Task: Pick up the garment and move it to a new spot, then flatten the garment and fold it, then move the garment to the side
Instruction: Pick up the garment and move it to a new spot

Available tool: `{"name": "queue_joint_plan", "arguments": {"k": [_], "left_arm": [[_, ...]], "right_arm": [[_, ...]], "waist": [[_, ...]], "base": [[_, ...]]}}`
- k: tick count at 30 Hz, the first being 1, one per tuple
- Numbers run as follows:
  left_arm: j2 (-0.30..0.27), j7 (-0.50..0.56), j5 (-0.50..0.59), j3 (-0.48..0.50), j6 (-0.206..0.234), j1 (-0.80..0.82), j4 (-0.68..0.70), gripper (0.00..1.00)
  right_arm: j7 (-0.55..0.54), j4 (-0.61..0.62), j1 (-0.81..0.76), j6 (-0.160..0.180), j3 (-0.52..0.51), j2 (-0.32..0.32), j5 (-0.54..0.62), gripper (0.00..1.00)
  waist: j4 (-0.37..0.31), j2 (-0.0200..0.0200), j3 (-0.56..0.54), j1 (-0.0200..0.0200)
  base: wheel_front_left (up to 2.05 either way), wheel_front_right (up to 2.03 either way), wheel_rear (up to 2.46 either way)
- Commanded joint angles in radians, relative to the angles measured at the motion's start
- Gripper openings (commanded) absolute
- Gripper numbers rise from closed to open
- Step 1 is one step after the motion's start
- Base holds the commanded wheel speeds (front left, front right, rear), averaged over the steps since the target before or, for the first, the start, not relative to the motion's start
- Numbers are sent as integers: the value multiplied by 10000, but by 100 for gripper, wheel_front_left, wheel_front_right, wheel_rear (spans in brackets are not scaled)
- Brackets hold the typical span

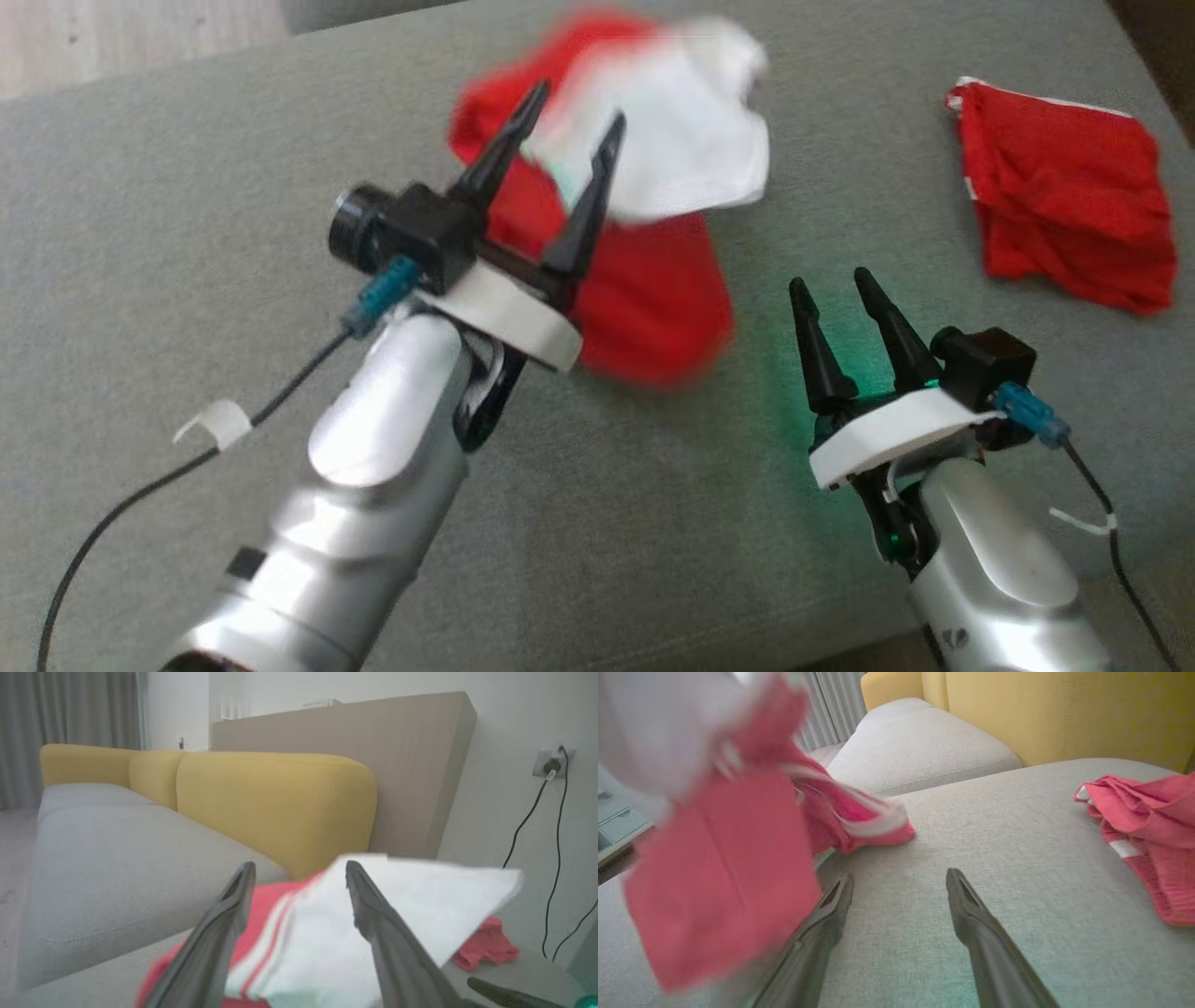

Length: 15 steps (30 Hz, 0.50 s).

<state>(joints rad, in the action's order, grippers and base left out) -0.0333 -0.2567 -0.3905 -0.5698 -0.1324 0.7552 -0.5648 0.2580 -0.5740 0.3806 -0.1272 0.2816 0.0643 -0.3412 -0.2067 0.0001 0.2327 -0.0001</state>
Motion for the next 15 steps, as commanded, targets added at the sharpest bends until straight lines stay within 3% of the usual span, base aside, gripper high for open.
{"name": "queue_joint_plan", "arguments": {"k": [1,6,10,15], "left_arm": [[-183,-50,-84,134,35,64,60,100],[-174,-51,-250,104,371,-727,-365,100],[-246,-51,51,932,768,-1603,-158,100],[-503,-51,417,1954,929,-2795,371,100]], "right_arm": [[38,306,55,-35,155,-140,-22,100],[38,300,-82,-35,-113,-140,37,100],[38,326,-212,-35,-336,-140,106,100],[38,345,-397,-35,-644,-141,57,100]], "waist": [[-120,-1,-100,1],[121,-1,-236,1],[472,-1,-447,1],[849,-1,-678,1]], "base": [[0,0,0],[0,0,0],[0,0,0],[0,0,0]]}}
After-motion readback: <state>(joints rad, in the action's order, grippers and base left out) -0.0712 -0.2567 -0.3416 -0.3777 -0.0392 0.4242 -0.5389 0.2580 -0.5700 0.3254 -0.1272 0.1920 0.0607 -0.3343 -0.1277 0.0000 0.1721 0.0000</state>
